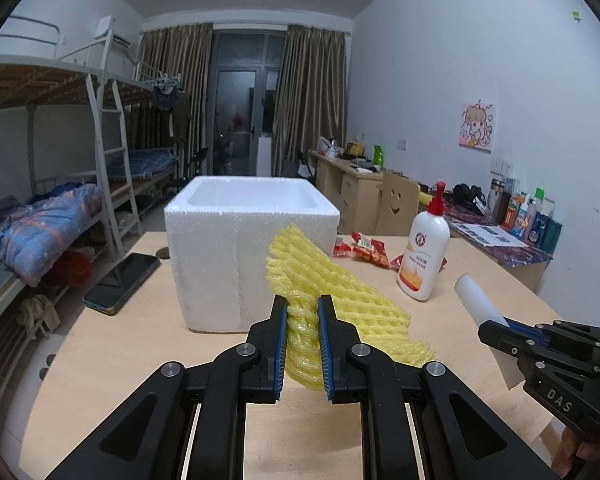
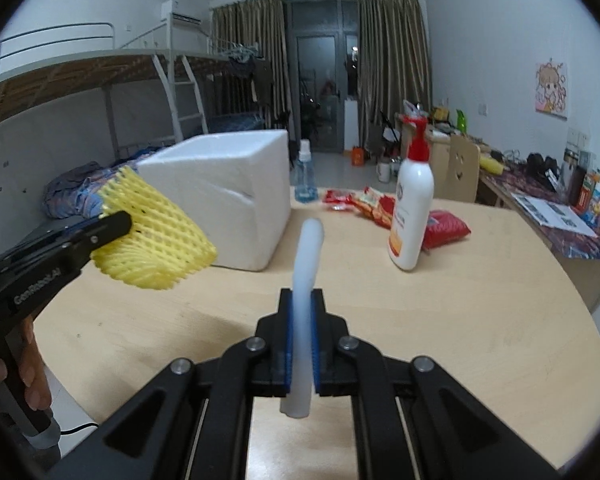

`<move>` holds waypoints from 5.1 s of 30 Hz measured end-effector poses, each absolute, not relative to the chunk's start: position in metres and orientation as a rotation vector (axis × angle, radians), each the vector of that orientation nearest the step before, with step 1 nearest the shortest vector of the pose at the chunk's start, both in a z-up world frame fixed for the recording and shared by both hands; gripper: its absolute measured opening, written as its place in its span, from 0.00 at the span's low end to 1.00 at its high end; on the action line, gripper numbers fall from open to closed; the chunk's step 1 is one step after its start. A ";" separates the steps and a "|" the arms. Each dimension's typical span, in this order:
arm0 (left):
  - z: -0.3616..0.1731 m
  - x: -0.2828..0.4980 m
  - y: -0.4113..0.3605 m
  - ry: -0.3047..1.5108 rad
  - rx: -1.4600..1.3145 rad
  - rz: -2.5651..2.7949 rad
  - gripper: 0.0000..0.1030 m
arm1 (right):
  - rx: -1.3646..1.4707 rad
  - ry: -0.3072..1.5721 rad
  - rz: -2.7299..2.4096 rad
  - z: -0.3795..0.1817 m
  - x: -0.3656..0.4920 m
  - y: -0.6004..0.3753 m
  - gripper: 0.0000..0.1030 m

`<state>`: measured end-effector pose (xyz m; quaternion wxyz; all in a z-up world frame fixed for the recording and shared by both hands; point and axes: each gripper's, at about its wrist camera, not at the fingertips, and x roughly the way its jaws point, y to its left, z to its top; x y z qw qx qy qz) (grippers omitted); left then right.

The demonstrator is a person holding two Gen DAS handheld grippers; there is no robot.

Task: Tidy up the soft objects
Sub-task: 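Carry the mesh net in the left tool while the right tool carries the stick to the foam box, then lower the yellow mesh net into the foam box and open the left tool, then lower the white stick into the foam box and open the right tool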

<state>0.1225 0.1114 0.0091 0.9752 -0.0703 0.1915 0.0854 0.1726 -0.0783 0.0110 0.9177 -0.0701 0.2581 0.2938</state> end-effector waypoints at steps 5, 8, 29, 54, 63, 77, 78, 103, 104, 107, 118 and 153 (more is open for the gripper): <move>0.022 0.105 0.107 0.352 -0.127 0.188 0.15 | -0.134 0.483 0.642 0.022 0.160 -0.082 0.10; 0.030 0.093 0.103 0.326 -0.118 0.200 0.15 | -0.134 0.454 0.657 0.027 0.153 -0.084 0.10; 0.053 0.064 0.103 0.257 -0.080 0.262 0.15 | -0.137 0.323 0.748 0.051 0.132 -0.081 0.10; 0.064 0.089 0.155 0.277 -0.131 0.370 0.15 | -0.175 0.362 0.901 0.061 0.165 -0.012 0.10; 0.073 0.115 0.166 0.282 -0.128 0.357 0.15 | -0.178 0.365 0.907 0.073 0.186 0.005 0.10; 0.095 0.164 0.191 0.276 -0.135 0.322 0.15 | -0.176 0.365 0.902 0.090 0.223 0.026 0.10; 0.096 0.168 0.192 0.274 -0.131 0.321 0.15 | -0.176 0.361 0.903 0.091 0.225 0.027 0.10; 0.090 0.267 0.214 0.353 -0.125 0.298 0.15 | -0.144 0.398 0.902 0.092 0.293 0.059 0.10; 0.086 0.270 0.216 0.359 -0.132 0.295 0.15 | -0.147 0.402 0.903 0.092 0.294 0.061 0.10; 0.081 0.275 0.217 0.374 -0.127 0.302 0.15 | -0.155 0.415 0.901 0.088 0.294 0.062 0.10; 0.073 0.283 0.220 0.401 -0.124 0.298 0.15 | -0.179 0.411 0.898 0.088 0.295 0.066 0.10; 0.068 0.284 0.217 0.374 -0.088 0.345 0.86 | -0.179 0.408 0.885 0.085 0.298 0.066 0.10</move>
